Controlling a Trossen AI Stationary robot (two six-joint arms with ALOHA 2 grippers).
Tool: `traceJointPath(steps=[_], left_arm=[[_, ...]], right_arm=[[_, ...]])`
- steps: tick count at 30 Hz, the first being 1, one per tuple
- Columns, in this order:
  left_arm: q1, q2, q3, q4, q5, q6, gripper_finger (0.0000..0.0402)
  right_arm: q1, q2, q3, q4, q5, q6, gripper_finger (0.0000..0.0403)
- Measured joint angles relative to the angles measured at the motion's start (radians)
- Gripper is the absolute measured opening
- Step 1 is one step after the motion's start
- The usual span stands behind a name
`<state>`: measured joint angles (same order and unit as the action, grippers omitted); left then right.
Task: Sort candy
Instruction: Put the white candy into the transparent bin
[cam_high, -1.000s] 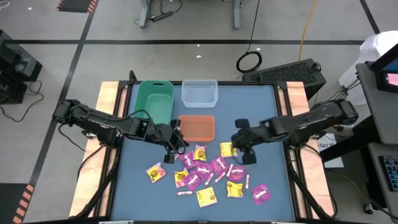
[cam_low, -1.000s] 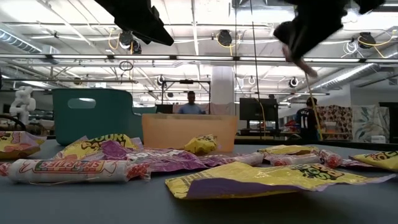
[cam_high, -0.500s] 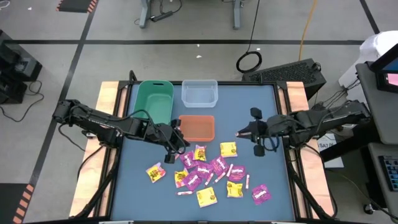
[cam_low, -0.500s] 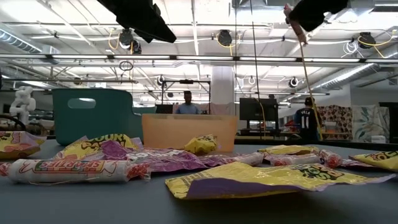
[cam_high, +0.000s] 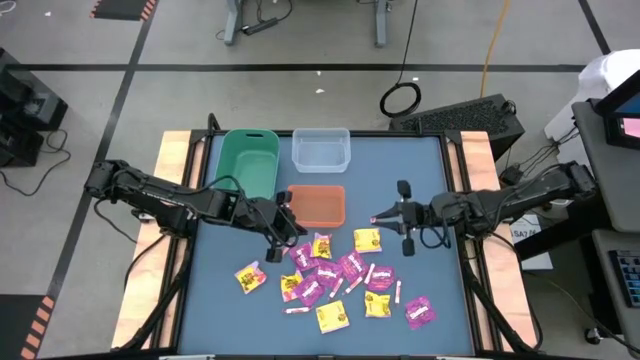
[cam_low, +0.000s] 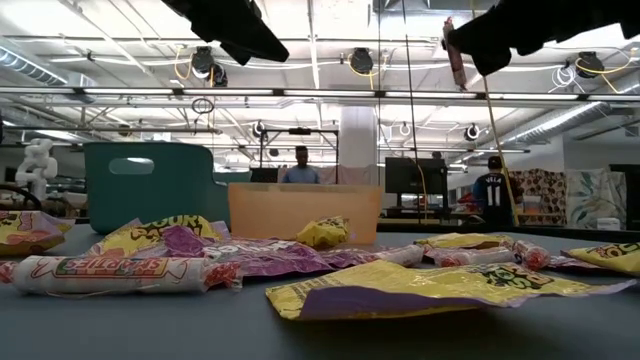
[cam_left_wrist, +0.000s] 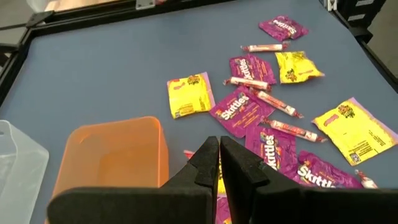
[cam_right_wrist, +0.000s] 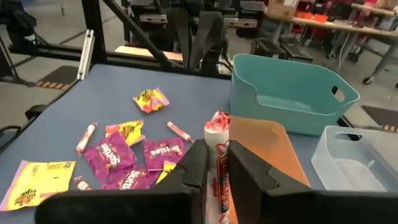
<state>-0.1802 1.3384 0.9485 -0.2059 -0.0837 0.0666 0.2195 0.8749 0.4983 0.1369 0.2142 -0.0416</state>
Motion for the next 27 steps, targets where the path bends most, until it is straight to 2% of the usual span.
traceJointPath(steps=[6, 15, 27], left_arm=[[0.000, 0.000, 0.000, 0.010, 0.000, 0.000, 0.0025], [0.000, 0.000, 0.000, 0.010, 0.000, 0.000, 0.0025], [0.000, 0.000, 0.000, 0.009, 0.000, -0.001, 0.0025]], right_arm=[[0.000, 0.000, -0.046, 0.090, 0.035, -0.034, 0.0039], [0.000, 0.000, -0.053, 0.099, 0.053, -0.064, 0.0039], [0.000, 0.000, -0.053, 0.098, 0.045, -0.327, 0.0039]])
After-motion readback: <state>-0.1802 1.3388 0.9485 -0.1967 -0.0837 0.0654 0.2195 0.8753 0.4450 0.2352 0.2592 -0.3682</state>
